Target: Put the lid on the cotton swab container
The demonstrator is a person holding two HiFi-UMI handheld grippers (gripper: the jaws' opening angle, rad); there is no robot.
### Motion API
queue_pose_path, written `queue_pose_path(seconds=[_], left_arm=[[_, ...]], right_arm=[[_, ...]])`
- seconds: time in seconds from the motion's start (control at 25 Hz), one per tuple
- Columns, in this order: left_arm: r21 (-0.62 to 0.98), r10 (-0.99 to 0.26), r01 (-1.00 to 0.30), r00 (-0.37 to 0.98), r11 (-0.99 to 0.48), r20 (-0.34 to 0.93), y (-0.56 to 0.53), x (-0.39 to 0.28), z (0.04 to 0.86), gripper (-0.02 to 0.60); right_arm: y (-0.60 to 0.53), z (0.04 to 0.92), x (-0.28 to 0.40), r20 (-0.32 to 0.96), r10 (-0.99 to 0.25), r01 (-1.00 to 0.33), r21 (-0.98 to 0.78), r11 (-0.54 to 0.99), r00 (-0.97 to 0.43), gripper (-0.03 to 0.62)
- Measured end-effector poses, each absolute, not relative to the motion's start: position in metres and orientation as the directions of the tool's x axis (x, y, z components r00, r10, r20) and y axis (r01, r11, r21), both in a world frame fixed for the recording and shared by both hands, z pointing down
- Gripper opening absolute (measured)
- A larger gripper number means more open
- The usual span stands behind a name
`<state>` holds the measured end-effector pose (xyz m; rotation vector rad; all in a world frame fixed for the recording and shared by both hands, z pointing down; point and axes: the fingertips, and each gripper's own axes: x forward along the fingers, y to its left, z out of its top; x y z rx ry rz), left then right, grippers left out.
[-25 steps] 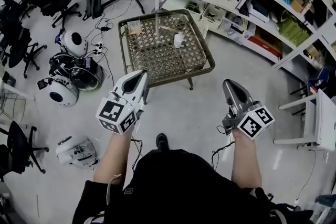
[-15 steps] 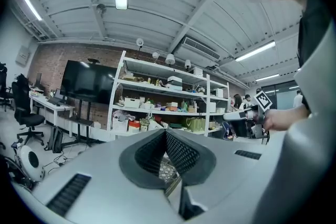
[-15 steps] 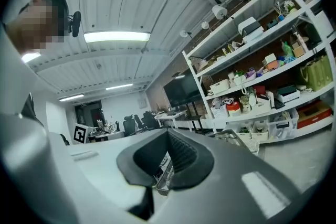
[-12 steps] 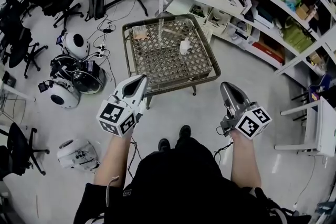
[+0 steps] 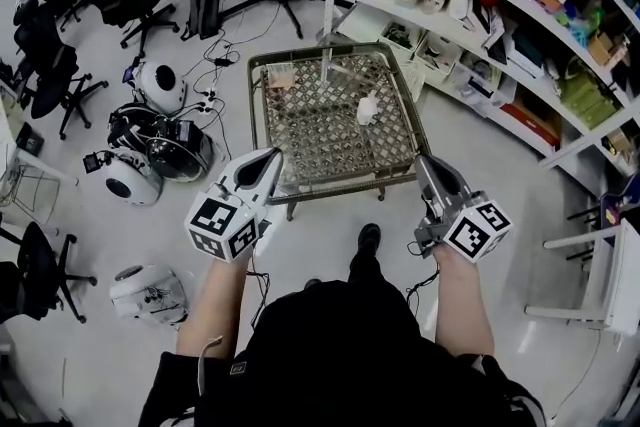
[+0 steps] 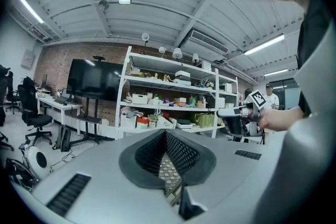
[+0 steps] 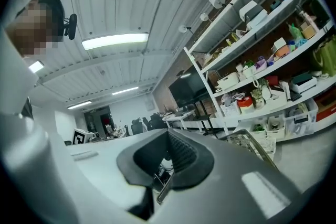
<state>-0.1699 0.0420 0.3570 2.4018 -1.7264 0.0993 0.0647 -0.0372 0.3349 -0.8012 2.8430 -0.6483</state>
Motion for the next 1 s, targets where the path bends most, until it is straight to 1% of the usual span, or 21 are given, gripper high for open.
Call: queue_pose_path(seconds=[0.2,0.56,0.72,1.0], left_arm=[[0.113,-0.934,-0.953,0.300,-0.282,0.193,0.003,-0.172,0.366,0.005],[0.113,-0.932,-0.960,0.276,-0.255,0.234,-0.086,-0.144,0.371,0.005],[0.103,-0.934,-0.965,0.258,-0.240,0.248,-0.123,-0.129,0.370,0.005],[0.109,-0.935,-0.970,0.237,-0.215,0.263,-0.163,-0.127,0.382,0.005]], right_arm=[[-0.082,0.346,0.054,0.012,-0.483,-0.435,-0.453,0.778,-0.876,0.009],[-0.184,0.368,0.081,0.037,-0.467,-0.420,-0.503,0.756,-0.883,0.009],[-0.223,0.368,0.090,0.037,-0.442,-0.399,-0.502,0.767,-0.896,0.009],[-0.264,0.374,0.087,0.057,-0.423,-0.393,-0.495,0.775,-0.904,0.009]])
